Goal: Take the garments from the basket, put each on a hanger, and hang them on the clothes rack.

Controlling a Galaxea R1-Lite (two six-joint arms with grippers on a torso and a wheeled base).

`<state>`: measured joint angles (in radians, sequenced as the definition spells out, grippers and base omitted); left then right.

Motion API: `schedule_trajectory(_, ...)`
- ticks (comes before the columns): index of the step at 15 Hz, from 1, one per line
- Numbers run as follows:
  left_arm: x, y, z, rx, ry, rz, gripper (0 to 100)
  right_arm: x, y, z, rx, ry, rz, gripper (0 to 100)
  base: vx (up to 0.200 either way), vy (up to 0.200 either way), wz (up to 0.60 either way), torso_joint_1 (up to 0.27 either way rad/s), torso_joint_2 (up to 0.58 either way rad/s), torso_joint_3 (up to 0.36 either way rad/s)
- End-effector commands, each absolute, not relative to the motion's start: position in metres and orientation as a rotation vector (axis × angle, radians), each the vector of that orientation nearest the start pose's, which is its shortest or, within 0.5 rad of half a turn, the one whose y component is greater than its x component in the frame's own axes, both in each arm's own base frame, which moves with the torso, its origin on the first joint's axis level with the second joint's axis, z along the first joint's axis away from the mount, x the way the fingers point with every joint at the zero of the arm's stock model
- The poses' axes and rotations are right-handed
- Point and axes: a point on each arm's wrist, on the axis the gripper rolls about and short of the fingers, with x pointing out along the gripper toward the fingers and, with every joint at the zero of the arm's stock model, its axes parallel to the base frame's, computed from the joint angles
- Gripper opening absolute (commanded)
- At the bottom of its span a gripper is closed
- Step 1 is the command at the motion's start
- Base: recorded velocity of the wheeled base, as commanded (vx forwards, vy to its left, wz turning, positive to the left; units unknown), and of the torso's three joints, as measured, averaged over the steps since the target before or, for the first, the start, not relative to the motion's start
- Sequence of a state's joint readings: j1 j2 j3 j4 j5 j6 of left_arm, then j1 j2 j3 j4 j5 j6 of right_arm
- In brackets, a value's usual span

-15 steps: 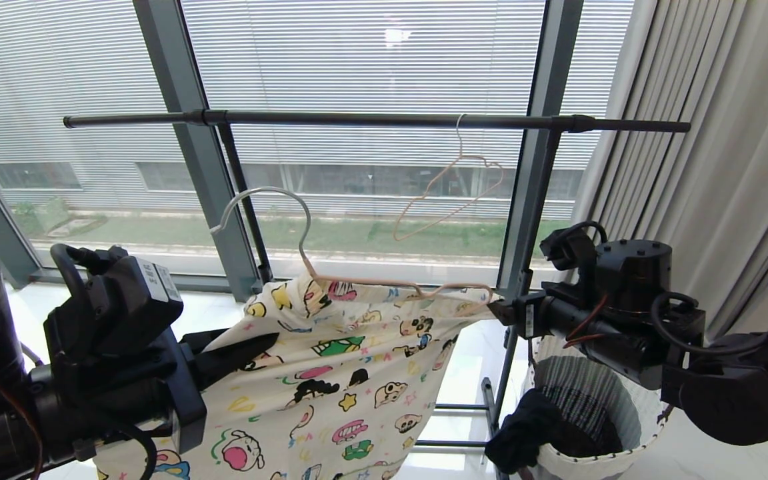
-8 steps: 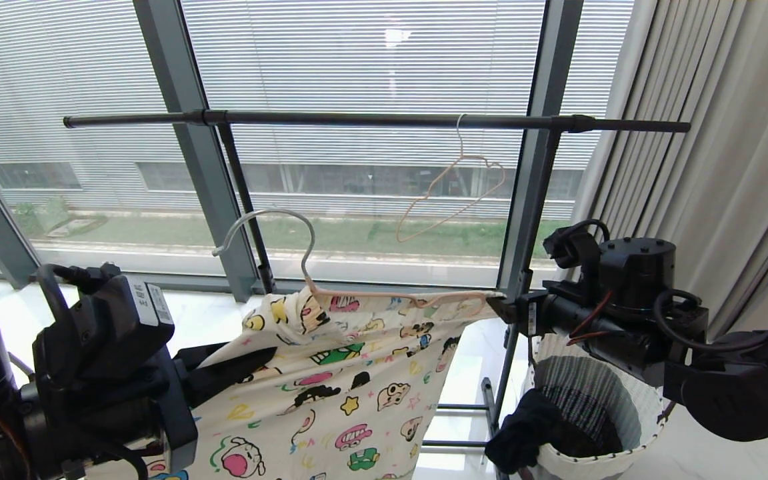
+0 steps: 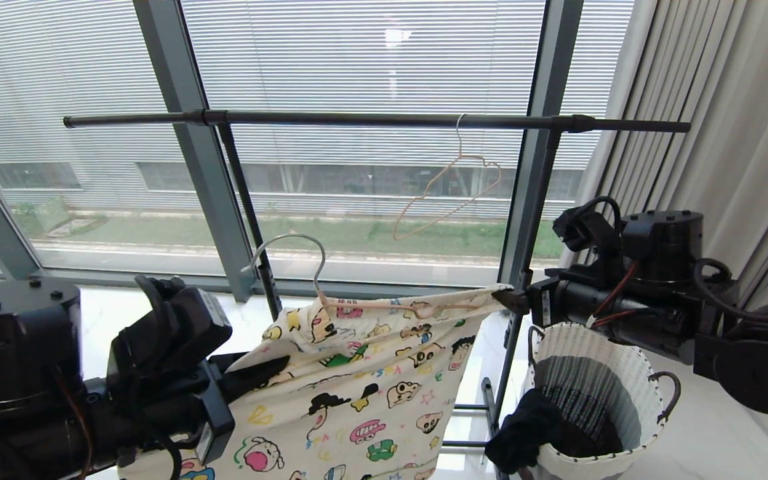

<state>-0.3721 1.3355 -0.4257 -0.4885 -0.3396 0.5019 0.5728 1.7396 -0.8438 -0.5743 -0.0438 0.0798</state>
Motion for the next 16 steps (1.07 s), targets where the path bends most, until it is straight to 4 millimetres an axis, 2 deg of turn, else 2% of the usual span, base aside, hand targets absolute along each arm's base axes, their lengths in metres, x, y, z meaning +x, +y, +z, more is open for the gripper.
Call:
schedule_trajectory(1, 0.190, -0.082, 0.149, 0.482, 0.308, -0.797, 0, 0.262, 0.168, 0.199, -0.009, 0.273, 0.540, 100, 0.000, 0.000, 0.00, 0.000, 0.00, 0.000)
schedule_trajectory(3, 0.201, -0.085, 0.145, 0.505, 0.337, -0.748, 0, 0.258, 0.168, 0.207, -0.033, 0.278, 0.574, 100, 0.000, 0.000, 0.00, 0.000, 0.00, 0.000)
schedule_trajectory(8, 0.201, -0.085, 0.136, 0.562, 0.362, -0.750, 0, 0.259, 0.167, 0.210, -0.050, 0.274, 0.577, 100, 0.000, 0.000, 0.00, 0.000, 0.00, 0.000)
schedule_trajectory(11, 0.201, -0.094, 0.128, 0.577, 0.388, -0.793, 0, 0.259, 0.171, 0.217, -0.049, 0.257, 0.590, 100, 0.000, 0.000, 0.00, 0.000, 0.00, 0.000)
schedule_trajectory(13, 0.207, -0.102, 0.121, 0.614, 0.424, -0.745, 0, 0.247, 0.176, 0.220, -0.059, 0.271, 0.626, 100, 0.000, 0.000, 0.00, 0.000, 0.00, 0.000)
schedule_trajectory(16, 0.221, -0.108, 0.119, 0.601, 0.350, -0.716, 0, 0.225, 0.186, 0.225, -0.076, 0.287, 0.694, 100, 0.000, 0.000, 0.00, 0.000, 0.00, 0.000)
